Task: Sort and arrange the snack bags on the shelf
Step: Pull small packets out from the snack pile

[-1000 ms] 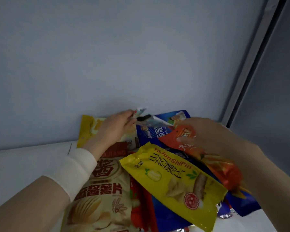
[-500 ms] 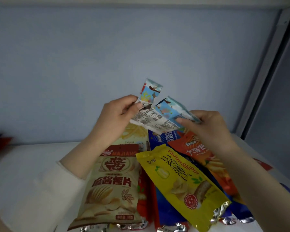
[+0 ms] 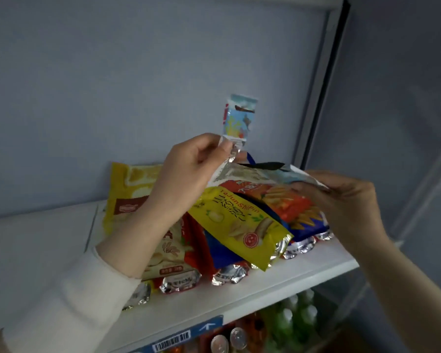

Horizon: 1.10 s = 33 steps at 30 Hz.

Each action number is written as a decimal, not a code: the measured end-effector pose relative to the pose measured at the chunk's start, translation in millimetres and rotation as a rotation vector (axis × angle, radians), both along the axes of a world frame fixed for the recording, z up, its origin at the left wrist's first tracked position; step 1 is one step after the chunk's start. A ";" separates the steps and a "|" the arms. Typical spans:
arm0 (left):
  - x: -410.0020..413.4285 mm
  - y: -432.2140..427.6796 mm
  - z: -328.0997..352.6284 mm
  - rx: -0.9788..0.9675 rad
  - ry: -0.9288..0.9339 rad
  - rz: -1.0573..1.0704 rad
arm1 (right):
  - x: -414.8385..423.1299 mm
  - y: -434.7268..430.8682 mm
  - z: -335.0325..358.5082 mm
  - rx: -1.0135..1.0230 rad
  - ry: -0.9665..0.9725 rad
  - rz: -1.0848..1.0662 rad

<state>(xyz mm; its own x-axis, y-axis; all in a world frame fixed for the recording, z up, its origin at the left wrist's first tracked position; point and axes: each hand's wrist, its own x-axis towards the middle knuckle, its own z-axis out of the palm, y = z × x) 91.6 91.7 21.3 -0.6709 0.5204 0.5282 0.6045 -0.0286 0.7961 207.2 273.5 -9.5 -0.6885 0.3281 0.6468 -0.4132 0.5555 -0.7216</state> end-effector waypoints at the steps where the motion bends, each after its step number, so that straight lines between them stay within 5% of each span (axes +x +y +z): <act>1: 9.1 7.6 0.7 -0.030 0.050 -0.051 | 10.8 5.9 1.2 -0.087 -0.021 -0.029; 9: 89.4 101.6 -17.3 -0.310 0.290 -0.142 | 126.9 76.4 -6.0 -0.435 -0.282 -0.126; 13: 128.8 172.6 -69.4 -0.433 0.301 -0.128 | 194.0 127.2 -45.4 -0.082 -0.697 -0.406; 19: 199.2 237.9 -200.7 -0.896 0.447 -0.175 | 275.3 165.7 -128.2 0.317 -1.220 -0.630; 33: 263.0 301.9 -510.6 -1.339 0.346 -0.502 | 310.8 185.2 -339.1 0.210 -1.479 -0.531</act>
